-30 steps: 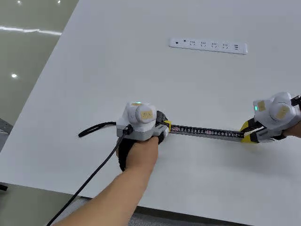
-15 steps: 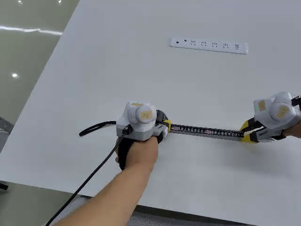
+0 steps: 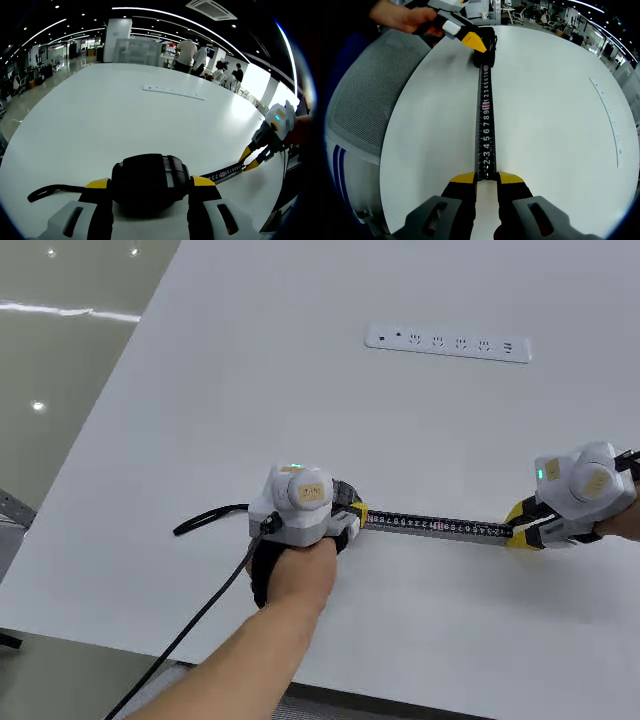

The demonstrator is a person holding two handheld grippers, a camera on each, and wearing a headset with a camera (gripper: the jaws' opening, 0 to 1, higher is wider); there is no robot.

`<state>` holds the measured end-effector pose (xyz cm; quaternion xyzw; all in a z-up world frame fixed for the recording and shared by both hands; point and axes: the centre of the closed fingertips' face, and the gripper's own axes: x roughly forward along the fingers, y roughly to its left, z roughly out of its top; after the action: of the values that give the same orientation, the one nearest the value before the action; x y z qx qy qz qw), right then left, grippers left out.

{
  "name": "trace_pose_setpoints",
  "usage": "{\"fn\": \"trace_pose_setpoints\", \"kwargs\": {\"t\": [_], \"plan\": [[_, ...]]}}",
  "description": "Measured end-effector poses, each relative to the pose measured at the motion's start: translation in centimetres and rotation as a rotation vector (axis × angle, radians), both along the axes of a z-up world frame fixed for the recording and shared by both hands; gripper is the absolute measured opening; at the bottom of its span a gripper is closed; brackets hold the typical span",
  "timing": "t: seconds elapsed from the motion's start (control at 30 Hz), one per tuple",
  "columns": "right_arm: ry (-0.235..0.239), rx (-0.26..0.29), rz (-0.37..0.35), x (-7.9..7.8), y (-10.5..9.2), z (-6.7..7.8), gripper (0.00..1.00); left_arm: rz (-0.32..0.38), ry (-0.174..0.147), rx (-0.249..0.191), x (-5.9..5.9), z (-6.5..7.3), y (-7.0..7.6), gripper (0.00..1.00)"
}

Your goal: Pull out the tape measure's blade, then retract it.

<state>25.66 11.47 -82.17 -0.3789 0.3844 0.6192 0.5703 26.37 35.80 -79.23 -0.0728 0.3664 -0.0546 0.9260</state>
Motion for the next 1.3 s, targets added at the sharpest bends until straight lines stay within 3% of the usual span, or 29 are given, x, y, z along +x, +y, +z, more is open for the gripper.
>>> {"fn": "trace_pose_setpoints", "kwargs": {"t": [1.3], "plan": [[0.010,0.077,0.025,-0.5,6.5,0.1,0.12,-0.012,0.004,-0.018,0.0,0.0,0.0,0.56]]}}
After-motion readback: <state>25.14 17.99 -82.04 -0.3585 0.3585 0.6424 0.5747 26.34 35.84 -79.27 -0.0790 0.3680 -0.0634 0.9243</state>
